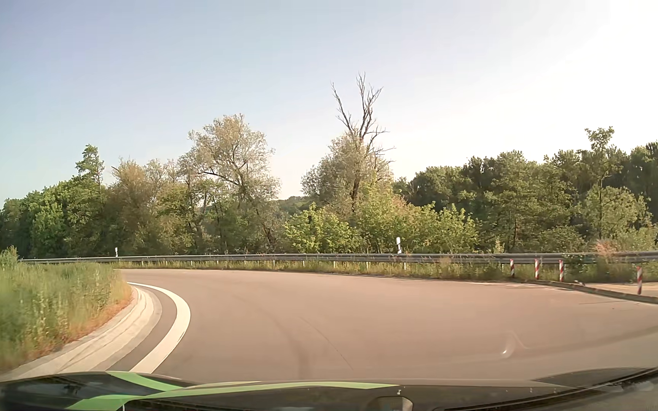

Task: Follow the waypoints while adhering to traffic rules and regulations

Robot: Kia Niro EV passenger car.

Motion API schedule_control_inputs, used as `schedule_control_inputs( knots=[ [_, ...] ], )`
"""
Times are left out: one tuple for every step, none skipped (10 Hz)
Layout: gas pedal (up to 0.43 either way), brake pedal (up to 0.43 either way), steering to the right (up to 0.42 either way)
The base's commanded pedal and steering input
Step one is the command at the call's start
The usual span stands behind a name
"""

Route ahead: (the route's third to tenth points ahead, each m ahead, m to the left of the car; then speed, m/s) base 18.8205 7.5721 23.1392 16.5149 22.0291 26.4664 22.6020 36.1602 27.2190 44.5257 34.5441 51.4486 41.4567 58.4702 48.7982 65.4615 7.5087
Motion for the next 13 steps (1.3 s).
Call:
schedule_control_inputs(
  knots=[
    [0.067, 0.000, -0.116],
    [0.067, 0.000, -0.133],
    [0.067, 0.000, -0.150],
    [0.039, 0.000, -0.170],
    [0.028, 0.000, -0.187],
    [0.008, 0.000, -0.193],
    [0.000, 0.000, -0.193],
    [0.000, 0.000, -0.190],
    [0.000, 0.000, -0.188],
    [0.000, 0.000, -0.188],
    [0.000, 0.000, -0.185],
    [0.000, 0.000, -0.185],
    [0.000, 0.000, -0.188]
  ],
)
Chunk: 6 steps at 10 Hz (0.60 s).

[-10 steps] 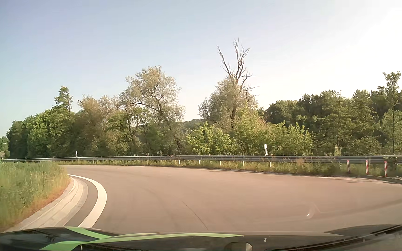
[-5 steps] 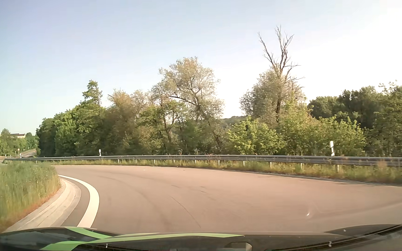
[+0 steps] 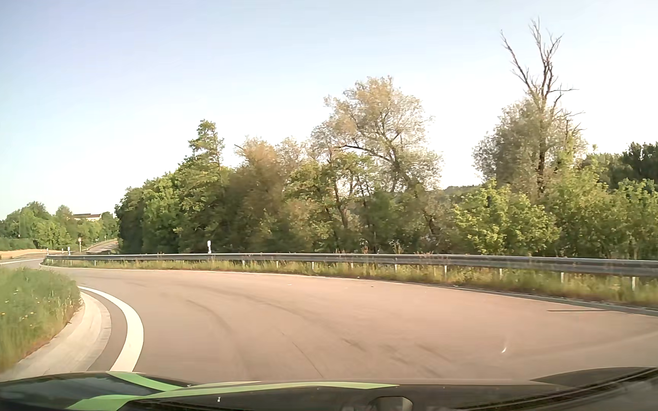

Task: Follow the waypoints while adhering to traffic rules and regulations

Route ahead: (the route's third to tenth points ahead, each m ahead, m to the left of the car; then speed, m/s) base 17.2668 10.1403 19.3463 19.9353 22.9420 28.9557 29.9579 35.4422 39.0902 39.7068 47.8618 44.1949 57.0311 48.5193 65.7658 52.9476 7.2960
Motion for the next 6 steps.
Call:
schedule_control_inputs(
  knots=[
    [0.000, 0.000, -0.203],
    [0.020, 0.000, -0.220],
    [0.039, 0.000, -0.229],
    [0.039, 0.000, -0.234],
    [0.047, 0.000, -0.235],
    [0.059, 0.000, -0.236]
  ],
)
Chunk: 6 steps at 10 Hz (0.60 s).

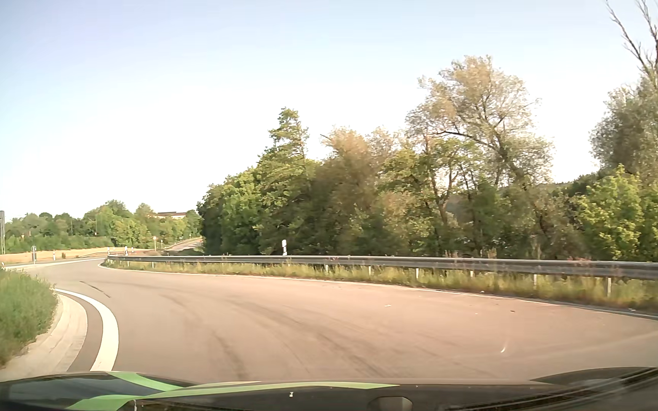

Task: Follow the waypoints while adhering to traffic rules and regulations

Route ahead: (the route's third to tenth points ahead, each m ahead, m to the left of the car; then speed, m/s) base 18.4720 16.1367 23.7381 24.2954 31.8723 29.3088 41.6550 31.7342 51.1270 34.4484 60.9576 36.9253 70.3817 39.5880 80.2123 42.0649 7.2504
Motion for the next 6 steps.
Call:
schedule_control_inputs(
  knots=[
    [0.067, 0.000, -0.239],
    [0.067, 0.000, -0.243],
    [0.079, 0.000, -0.246],
    [0.087, 0.000, -0.247],
    [0.087, 0.000, -0.247],
    [0.098, 0.000, -0.245]
  ],
)
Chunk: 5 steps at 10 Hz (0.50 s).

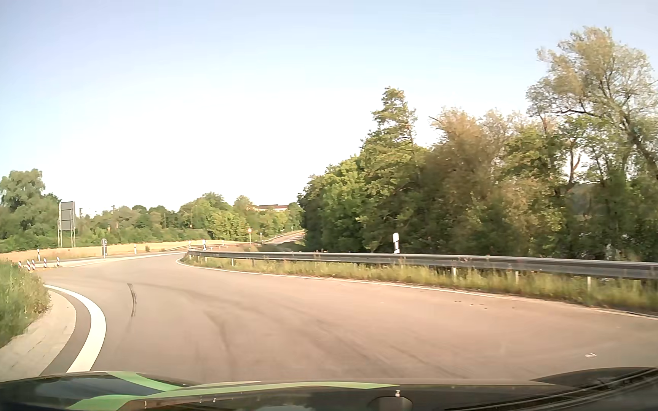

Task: Follow the waypoints while adhering to traffic rules and regulations

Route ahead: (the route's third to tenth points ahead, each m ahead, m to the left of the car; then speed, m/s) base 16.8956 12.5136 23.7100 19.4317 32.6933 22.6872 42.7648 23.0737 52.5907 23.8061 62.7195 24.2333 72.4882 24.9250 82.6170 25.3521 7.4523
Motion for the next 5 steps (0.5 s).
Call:
schedule_control_inputs(
  knots=[
    [0.118, 0.000, -0.242],
    [0.118, 0.000, -0.238],
    [0.130, 0.000, -0.233],
    [0.130, 0.000, -0.225],
    [0.130, 0.000, -0.215]
  ],
)
